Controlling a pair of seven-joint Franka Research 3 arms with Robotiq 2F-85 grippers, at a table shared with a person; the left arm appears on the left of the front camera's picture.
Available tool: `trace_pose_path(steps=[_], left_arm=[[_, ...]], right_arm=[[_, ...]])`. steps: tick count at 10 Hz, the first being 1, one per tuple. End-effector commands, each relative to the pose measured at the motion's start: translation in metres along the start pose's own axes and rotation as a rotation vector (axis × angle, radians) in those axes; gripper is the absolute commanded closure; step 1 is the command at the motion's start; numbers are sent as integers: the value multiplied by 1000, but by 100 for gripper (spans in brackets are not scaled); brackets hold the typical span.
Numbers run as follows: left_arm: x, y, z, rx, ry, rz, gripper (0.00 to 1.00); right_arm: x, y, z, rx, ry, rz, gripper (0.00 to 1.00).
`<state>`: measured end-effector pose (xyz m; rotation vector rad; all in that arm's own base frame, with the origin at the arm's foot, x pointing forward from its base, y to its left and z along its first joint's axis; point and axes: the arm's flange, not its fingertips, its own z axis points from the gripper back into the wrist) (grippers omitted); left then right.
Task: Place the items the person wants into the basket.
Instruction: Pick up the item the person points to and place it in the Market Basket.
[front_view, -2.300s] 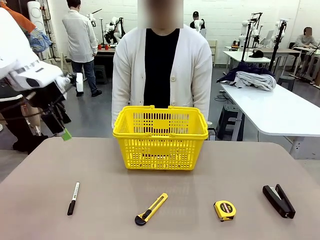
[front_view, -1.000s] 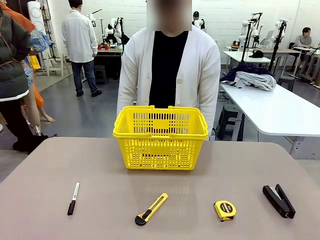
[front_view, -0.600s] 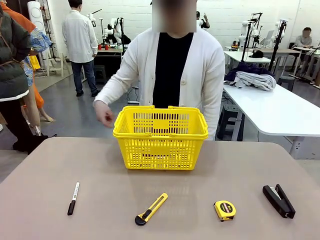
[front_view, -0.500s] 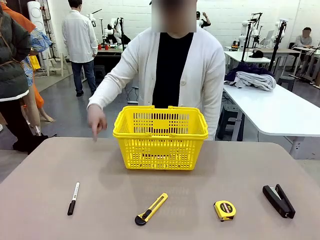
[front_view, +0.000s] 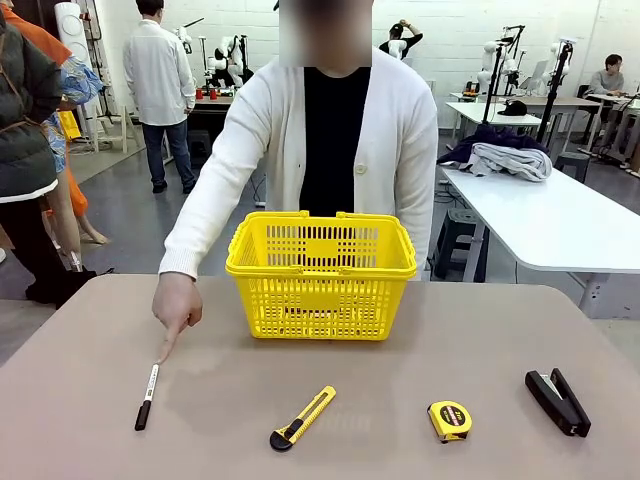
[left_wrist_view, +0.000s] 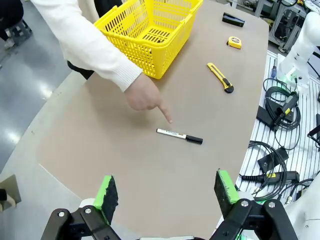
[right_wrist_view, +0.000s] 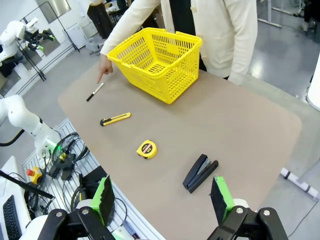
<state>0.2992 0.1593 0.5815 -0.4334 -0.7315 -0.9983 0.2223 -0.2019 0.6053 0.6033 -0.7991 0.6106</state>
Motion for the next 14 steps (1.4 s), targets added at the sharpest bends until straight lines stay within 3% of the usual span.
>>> trace_pose_path(steps=[1,7,11,14], left_arm=[[-1,0,1,-5,-19,-16,0],[0,0,0,1,1,1,0],[107,-32,-60,173,547,300,0],[139,-75,-140,132,769,389,0]], right_arm=[[2,0,1,17,-15,13,0],[2,0,1,17,-15,13,0],[2,0,1,17,-15,13,0],[2,0,1,17,-15,13,0]])
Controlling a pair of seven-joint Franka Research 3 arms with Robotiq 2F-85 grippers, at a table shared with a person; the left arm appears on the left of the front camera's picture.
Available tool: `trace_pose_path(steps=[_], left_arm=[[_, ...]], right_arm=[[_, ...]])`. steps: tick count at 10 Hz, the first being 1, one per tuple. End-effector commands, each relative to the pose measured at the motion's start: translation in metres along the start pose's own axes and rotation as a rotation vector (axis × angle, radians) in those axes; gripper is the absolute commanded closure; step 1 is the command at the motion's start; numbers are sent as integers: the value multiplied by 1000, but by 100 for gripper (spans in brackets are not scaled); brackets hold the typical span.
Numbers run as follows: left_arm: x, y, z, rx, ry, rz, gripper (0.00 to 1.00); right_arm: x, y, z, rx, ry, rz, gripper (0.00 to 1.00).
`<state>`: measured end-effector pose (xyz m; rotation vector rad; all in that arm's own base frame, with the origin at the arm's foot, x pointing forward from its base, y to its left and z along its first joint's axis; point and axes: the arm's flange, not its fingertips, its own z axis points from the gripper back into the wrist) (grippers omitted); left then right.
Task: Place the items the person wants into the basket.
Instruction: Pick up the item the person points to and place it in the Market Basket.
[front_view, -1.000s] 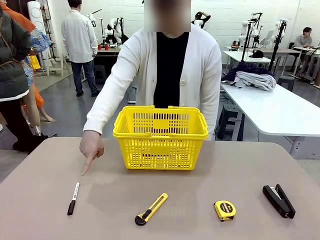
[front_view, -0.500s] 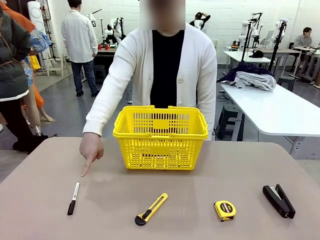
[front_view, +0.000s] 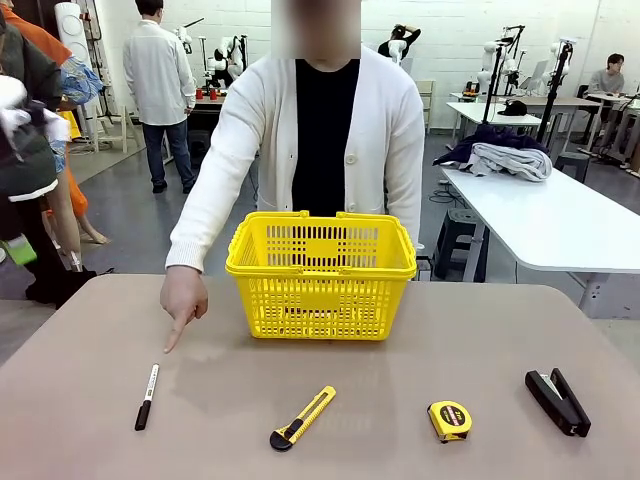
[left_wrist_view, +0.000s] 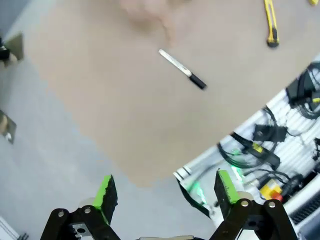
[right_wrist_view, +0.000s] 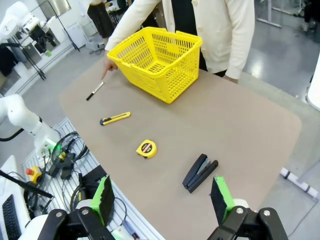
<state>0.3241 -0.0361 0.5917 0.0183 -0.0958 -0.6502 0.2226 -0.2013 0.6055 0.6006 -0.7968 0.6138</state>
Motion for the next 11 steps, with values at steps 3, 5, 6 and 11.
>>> trace_pose_path(steps=[3,5,6,11], left_arm=[[44,-43,-58,-48,40,97,0],[54,-52,-95,-18,62,159,0],[56,-51,-109,-35,63,192,0],[54,-48,-97,-42,69,145,0]], right_arm=[[1,-1,1,18,-19,10,0],[1,-1,1,18,-19,10,0],[1,-1,1,18,-19,10,0],[1,-1,1,18,-19,10,0]])
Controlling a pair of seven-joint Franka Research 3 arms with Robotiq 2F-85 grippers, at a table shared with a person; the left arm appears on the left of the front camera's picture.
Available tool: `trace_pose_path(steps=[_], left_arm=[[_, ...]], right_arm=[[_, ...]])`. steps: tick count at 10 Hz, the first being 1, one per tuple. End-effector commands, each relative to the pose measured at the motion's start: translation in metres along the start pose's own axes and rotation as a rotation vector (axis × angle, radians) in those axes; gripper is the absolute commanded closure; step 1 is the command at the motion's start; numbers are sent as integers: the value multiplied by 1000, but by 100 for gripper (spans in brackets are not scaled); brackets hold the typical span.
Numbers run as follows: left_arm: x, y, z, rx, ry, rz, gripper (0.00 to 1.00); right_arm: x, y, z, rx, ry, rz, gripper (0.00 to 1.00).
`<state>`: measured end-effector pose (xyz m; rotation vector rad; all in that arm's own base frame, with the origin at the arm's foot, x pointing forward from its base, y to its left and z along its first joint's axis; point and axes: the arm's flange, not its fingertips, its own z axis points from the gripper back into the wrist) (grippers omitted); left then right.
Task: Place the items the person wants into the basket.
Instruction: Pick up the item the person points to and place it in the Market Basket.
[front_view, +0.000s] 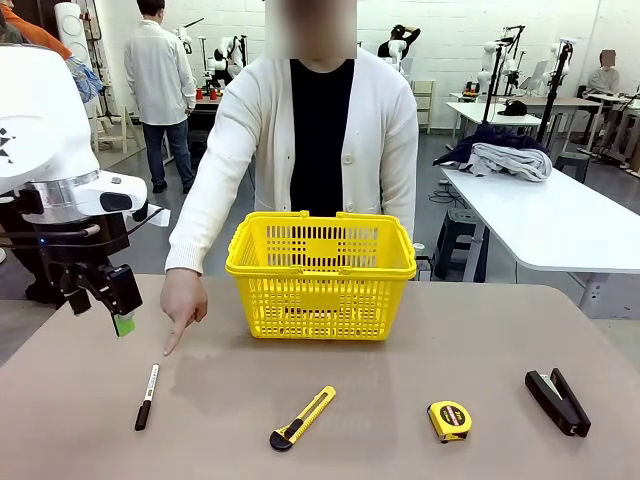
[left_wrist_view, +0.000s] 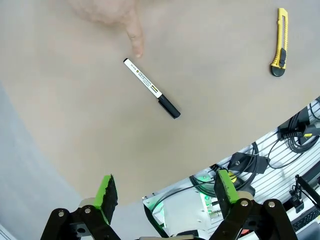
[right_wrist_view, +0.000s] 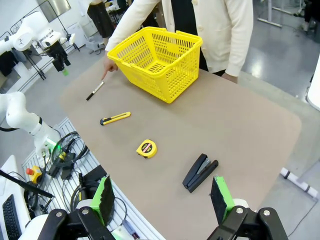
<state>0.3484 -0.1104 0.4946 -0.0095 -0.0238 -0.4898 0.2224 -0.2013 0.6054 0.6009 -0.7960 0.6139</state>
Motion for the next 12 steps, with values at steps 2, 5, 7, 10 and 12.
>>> trace_pose_path(steps=[2,5,7,10,12], left_arm=[[-2,1,3,1,7,-16,0],[-2,-11,-21,13,-16,81,0],[-7,-28,-72,8,46,309,0],[-3,-38,-105,8,-2,414,0],[1,-38,-126,28,-28,446,0]], right_arm=[[2,-1,1,18,-19,11,0],[2,-1,1,18,-19,11,0],[2,-1,1,18,-19,11,0],[2,-1,1,18,-19,11,0],[2,-1,1,18,-19,11,0]])
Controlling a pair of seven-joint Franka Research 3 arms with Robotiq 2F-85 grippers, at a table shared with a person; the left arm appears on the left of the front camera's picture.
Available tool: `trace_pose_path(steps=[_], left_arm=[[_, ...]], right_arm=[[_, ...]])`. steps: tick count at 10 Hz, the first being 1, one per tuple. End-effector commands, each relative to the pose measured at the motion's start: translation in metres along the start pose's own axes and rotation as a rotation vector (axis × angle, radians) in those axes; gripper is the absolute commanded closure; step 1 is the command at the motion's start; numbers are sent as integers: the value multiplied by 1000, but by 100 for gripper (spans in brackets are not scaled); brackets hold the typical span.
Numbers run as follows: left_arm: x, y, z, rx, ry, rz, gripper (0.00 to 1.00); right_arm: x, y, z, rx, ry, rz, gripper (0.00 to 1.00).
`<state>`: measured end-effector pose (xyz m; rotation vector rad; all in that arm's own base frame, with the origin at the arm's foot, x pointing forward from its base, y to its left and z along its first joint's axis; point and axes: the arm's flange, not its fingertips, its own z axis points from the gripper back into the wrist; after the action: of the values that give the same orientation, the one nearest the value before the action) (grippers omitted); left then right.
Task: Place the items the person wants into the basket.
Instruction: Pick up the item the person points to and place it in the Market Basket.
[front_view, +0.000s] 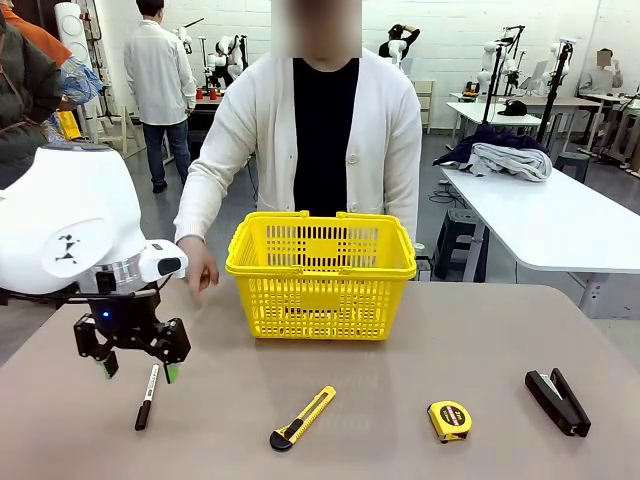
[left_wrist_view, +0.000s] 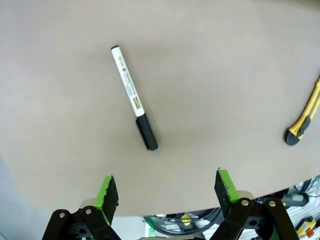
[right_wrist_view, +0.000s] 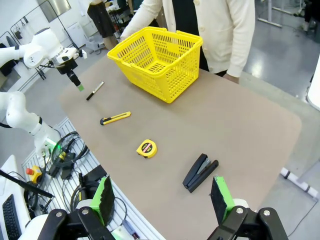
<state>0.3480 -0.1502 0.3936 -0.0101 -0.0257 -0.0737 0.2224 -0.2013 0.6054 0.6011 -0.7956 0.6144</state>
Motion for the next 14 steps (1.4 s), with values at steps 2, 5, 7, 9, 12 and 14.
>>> trace_pose_path(steps=[2,5,7,9,12,14], left_arm=[[-9,7,-42,25,-7,49,0],[1,12,-60,46,2,103,0],[12,16,-73,49,18,130,0],[23,19,-84,62,14,166,0],[30,21,-92,70,-5,199,0],[30,21,-90,64,-22,208,0]], right_arm=[[2,-1,2,17,-20,10,0],[2,-1,2,17,-20,10,0],[2,-1,2,17,-20,10,0],[2,-1,2,17,-20,10,0],[2,-1,2,17,-20,10,0],[2,-1,2,17,-20,10,0]])
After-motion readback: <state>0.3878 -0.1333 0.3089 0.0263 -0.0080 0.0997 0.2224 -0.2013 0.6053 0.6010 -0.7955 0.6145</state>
